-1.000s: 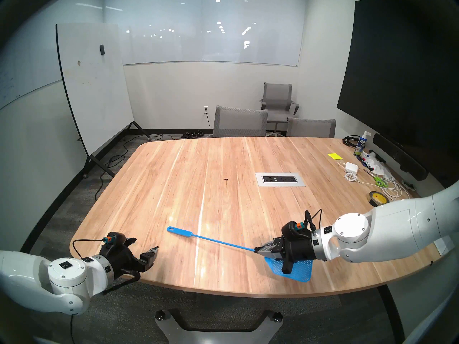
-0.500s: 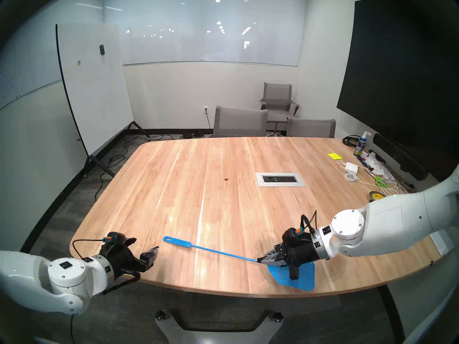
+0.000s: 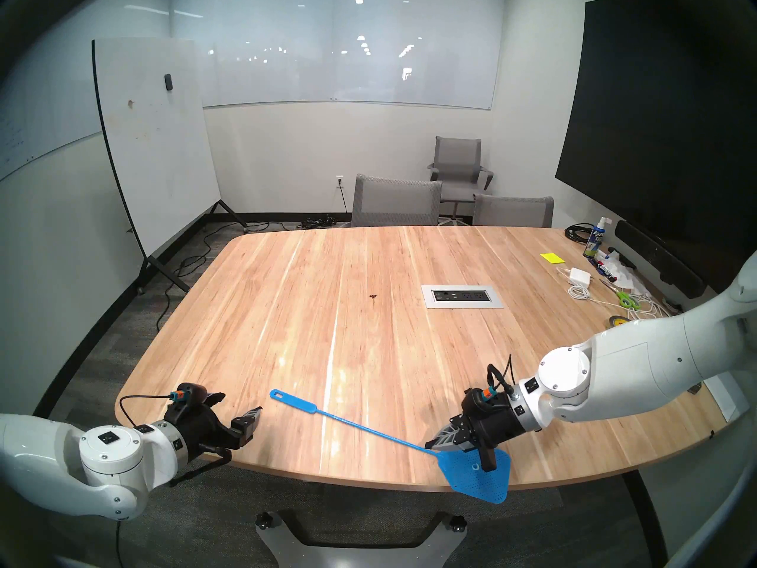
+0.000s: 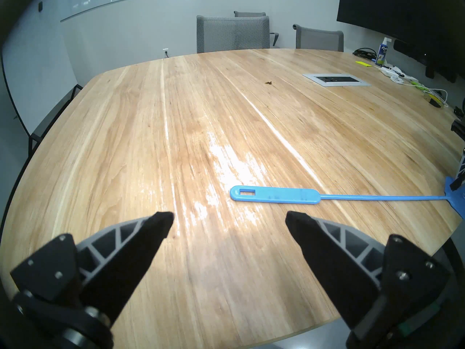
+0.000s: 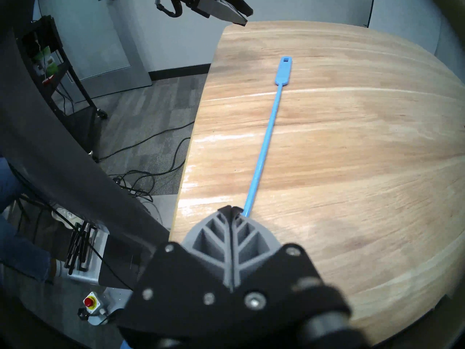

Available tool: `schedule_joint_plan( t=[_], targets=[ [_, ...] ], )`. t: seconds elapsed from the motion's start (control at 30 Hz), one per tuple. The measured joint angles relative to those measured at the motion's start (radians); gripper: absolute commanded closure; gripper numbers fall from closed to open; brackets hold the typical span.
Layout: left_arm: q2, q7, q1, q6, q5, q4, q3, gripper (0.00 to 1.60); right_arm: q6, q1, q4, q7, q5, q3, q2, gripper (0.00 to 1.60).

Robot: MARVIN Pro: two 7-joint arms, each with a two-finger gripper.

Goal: Swat a bug on table

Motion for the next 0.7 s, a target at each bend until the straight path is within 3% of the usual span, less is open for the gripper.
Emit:
schedule_joint_plan(
  t=[0.03, 0.13, 0.17, 0.23, 0.27, 0.3, 0.37, 0.7],
  targets=[
    [0.000, 0.000, 0.000, 0.000, 0.000, 0.000, 0.000, 0.00, 0.000, -0.001, -0.001, 0.000, 0.003, 0.001, 0.001, 1.60],
    [0.000, 0.000, 0.000, 0.000, 0.000, 0.000, 0.000, 0.00, 0.000, -0.002, -0.009, 0.000, 0.017, 0.003, 0.009, 0.98],
    [0.000, 0.000, 0.000, 0.000, 0.000, 0.000, 0.000, 0.00, 0.000, -0.001, -0.011, 0.000, 0.020, 0.004, 0.012, 0.98],
    [0.000, 0.000, 0.000, 0.000, 0.000, 0.000, 0.000, 0.00, 0.002, 0.001, -0.015, 0.000, 0.026, 0.004, 0.016, 0.63],
    [0.000, 0.000, 0.000, 0.000, 0.000, 0.000, 0.000, 0.00, 0.003, 0.002, -0.018, 0.000, 0.030, 0.004, 0.020, 0.27],
    [0.000, 0.000, 0.000, 0.000, 0.000, 0.000, 0.000, 0.00, 0.003, 0.003, -0.019, 0.000, 0.032, 0.004, 0.021, 0.27],
    [0.000, 0.000, 0.000, 0.000, 0.000, 0.000, 0.000, 0.00, 0.005, 0.004, -0.023, -0.001, 0.036, 0.004, 0.024, 0.00],
    [0.000, 0.000, -0.001, 0.000, 0.000, 0.000, 0.001, 0.00, 0.048, 0.013, -0.051, -0.046, 0.066, 0.007, 0.047, 0.00]
  ],
)
